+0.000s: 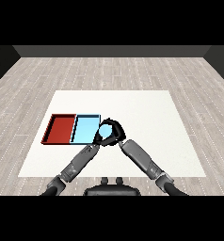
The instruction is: Pick the blue can and put it in the blue box
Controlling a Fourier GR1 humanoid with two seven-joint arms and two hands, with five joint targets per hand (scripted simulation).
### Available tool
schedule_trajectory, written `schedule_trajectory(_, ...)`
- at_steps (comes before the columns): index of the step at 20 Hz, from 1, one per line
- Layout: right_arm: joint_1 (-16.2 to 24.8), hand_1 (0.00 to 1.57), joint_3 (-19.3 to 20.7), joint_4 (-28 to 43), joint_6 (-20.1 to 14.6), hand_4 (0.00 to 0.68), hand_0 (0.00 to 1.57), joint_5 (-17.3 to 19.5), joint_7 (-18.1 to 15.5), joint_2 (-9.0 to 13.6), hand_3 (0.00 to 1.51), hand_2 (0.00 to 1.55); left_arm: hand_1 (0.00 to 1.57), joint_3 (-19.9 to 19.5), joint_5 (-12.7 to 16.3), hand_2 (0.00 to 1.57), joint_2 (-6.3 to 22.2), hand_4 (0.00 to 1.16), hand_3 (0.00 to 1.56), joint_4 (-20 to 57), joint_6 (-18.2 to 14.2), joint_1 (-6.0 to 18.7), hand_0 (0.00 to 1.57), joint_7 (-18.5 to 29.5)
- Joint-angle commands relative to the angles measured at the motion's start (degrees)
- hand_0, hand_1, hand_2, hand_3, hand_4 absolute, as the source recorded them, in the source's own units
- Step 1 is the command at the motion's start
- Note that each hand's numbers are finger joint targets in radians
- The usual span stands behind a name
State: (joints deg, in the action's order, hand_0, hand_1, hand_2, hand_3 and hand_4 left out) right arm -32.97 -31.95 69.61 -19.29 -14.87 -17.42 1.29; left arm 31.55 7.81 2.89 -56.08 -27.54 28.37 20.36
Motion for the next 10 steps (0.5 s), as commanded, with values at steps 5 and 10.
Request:
schedule_trajectory(5, 0.2, 1.45, -6.5, -1.9, -1.6, 0.61, 1.45, -5.2, -5.6, -1.2, 1.4, 1.45, 0.7, -2.1, 6.5, 0.8, -2.7, 0.71, 0.54, -3.5, -1.5, -2.4, 0.7, 4.1)
schedule_trajectory(10, -1.9, 1.44, -1.4, -2.3, 0.7, 0.6, 1.44, -3.5, -2.6, -1.2, 1.39, 1.45, 0.73, -2.4, 3.7, 0.82, -2.8, 0.67, 0.64, -1.6, -3.0, -1.3, 0.73, 2.5)
